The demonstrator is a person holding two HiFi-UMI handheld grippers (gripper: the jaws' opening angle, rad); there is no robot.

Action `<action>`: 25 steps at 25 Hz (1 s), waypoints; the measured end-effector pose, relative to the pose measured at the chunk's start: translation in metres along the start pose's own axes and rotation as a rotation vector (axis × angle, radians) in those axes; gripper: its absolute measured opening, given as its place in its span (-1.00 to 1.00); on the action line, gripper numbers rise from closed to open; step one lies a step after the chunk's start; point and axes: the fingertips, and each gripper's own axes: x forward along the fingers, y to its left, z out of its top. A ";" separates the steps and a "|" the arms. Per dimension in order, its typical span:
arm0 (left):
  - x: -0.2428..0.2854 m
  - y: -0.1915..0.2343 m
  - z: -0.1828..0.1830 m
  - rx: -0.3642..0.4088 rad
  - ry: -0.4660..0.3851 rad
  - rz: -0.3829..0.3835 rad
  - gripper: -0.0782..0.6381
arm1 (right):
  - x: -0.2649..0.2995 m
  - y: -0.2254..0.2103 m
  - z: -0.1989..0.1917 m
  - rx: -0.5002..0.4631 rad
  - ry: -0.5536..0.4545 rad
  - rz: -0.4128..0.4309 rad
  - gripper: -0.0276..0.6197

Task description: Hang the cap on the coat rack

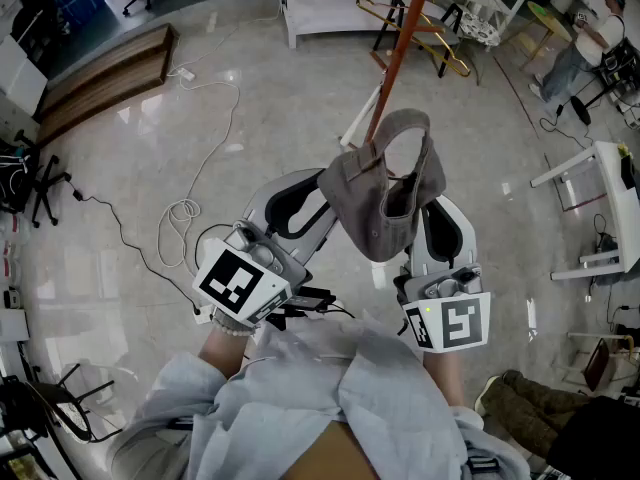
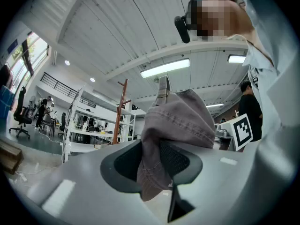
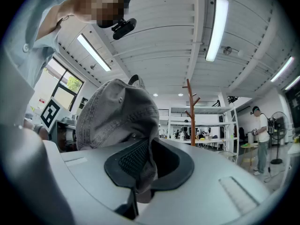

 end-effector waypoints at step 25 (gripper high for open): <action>-0.016 -0.006 0.006 -0.001 -0.013 -0.024 -0.43 | -0.009 0.014 0.007 0.002 0.000 -0.022 -0.82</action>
